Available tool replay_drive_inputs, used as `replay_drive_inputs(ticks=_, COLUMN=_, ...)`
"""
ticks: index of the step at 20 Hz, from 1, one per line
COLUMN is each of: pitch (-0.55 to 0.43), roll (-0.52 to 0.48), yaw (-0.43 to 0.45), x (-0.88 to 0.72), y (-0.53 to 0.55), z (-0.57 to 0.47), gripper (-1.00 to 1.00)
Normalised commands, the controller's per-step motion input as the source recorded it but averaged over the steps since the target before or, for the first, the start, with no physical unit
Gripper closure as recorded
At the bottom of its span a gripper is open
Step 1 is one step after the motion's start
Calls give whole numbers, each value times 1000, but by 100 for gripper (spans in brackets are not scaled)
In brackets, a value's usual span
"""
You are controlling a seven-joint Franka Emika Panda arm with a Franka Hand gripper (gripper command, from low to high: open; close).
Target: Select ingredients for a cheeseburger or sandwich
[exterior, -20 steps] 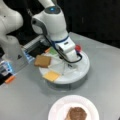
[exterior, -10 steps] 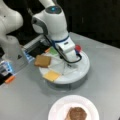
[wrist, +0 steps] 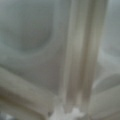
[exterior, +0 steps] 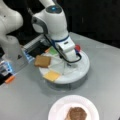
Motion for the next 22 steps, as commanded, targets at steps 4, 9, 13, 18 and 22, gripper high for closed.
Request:
replay_drive_inputs(ticks=4, pitch=80, roll=-2, yaw=40, x=26, y=238, z=160, gripper=-100)
replay_drive_inputs(ticks=9, pitch=75, roll=12, yaw=42, x=105, y=172, z=147, gripper=-100)
replay_drive_inputs(ticks=13, pitch=79, roll=23, yaw=56, x=167, y=115, z=162, gripper=-100)
replay_drive_inputs(ticks=18, pitch=105, roll=30, yaw=53, x=186, y=48, z=269, gripper=-100)
replay_drive_inputs(ticks=22, pitch=139, roll=22, yaw=36, x=141, y=-25, z=382, gripper=-100)
